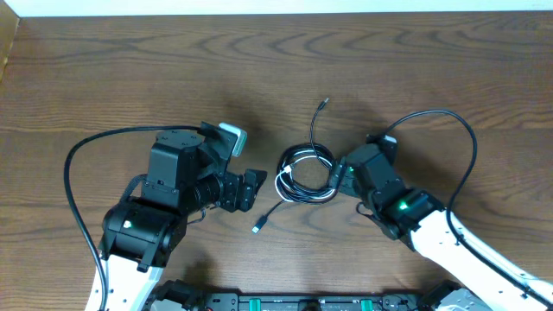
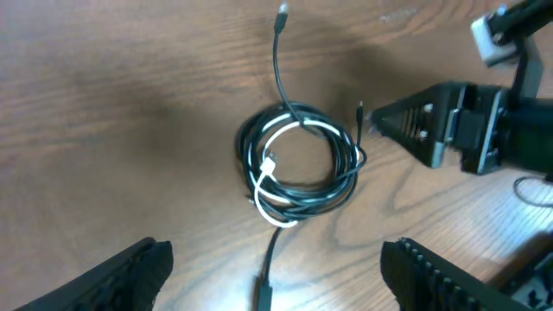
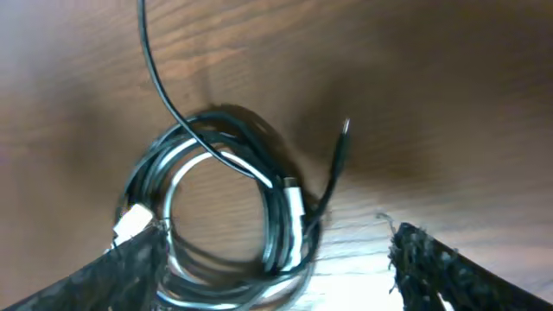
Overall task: Untangle cables
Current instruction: 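Move both grippers inward toward the tangled black and white cables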
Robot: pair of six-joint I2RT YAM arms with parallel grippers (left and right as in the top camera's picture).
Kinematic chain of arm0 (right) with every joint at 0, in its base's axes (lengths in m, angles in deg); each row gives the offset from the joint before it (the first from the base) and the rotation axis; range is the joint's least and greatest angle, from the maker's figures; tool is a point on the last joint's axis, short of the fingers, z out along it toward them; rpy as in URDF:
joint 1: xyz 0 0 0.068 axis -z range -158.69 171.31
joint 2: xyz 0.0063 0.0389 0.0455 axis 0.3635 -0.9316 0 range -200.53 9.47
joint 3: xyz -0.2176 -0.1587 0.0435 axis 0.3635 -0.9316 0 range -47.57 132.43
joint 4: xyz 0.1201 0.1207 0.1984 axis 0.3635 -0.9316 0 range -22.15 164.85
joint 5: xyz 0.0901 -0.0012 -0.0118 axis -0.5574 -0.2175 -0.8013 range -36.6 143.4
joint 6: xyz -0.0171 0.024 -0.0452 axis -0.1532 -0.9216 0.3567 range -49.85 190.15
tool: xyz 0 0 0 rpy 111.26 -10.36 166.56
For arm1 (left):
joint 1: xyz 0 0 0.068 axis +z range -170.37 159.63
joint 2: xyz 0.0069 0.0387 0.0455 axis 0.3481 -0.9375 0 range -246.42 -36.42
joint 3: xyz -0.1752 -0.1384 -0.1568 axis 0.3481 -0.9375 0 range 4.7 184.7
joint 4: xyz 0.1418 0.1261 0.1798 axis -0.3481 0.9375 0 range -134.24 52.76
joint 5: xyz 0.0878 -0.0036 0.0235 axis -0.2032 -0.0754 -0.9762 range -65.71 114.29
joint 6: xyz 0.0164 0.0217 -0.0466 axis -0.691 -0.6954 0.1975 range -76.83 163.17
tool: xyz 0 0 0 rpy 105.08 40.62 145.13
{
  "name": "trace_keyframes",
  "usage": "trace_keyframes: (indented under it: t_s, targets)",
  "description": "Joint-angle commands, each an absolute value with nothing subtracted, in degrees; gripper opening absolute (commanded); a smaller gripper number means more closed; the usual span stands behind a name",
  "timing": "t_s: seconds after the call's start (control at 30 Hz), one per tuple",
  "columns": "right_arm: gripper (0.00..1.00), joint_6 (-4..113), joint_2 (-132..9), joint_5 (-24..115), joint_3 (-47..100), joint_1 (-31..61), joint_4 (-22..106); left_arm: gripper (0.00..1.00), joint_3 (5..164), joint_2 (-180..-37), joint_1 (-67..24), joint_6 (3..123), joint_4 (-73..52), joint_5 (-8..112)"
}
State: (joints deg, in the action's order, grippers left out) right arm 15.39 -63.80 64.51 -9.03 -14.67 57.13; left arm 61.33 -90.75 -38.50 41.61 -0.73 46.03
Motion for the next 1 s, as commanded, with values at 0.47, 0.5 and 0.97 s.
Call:
trace_keyframes:
  t_s: [0.47, 0.5, 0.97]
  targets:
    - [0.7, -2.2, -80.2, 69.8, -8.8, -18.1, 67.7, 0.82, 61.8, -91.4, -38.6, 40.8, -2.0, 41.5]
    - [0.69, -2.2, -80.6, 69.8, -8.8, -18.1, 67.8, 0.82, 61.8, -91.4, -38.6, 40.8, -2.0, 41.5]
    - [0.17, -1.7, -83.1, 69.8, -8.8, -18.1, 67.8, 0.82, 61.8, -91.5, -38.6, 40.8, -1.9, 41.5]
